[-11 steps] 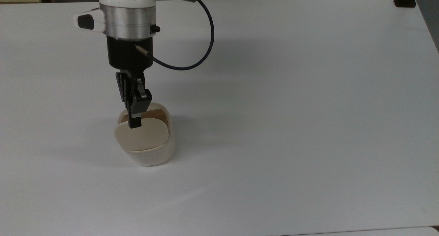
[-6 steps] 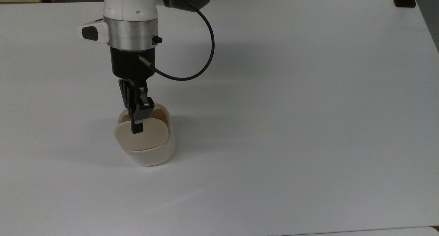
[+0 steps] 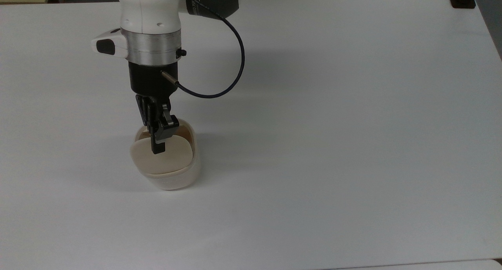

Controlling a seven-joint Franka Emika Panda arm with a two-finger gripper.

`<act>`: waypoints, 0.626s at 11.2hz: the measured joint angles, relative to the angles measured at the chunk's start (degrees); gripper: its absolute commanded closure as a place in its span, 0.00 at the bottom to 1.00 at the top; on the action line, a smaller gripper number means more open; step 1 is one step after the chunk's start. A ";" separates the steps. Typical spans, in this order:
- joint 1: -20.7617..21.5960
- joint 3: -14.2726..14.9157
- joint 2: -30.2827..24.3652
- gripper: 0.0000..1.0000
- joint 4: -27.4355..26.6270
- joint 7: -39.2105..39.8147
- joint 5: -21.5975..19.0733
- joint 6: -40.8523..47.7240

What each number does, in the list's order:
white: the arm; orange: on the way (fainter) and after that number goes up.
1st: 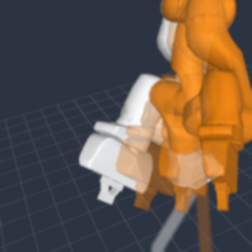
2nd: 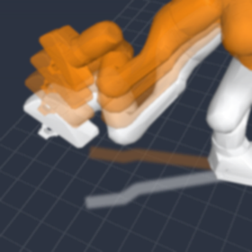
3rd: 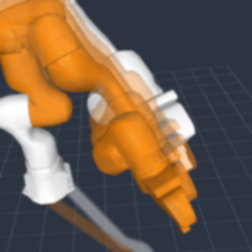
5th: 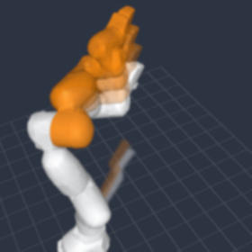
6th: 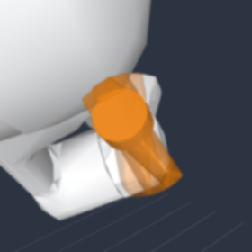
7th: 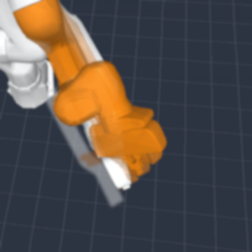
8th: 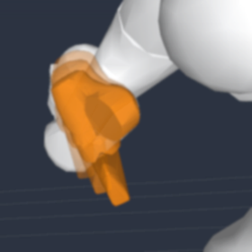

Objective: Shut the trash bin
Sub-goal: 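Lower the gripper against the raised lid, pushing it toward the bin opening, then press the lid down flat onto the bin rim with the gripper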

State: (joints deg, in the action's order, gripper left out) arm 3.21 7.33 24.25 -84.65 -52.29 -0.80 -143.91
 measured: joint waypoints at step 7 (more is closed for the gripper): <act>-0.95 0.16 -3.57 1.00 -3.54 6.50 0.01 6.82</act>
State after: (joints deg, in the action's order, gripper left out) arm 2.26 7.49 20.68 -88.19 -45.79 -0.79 -137.09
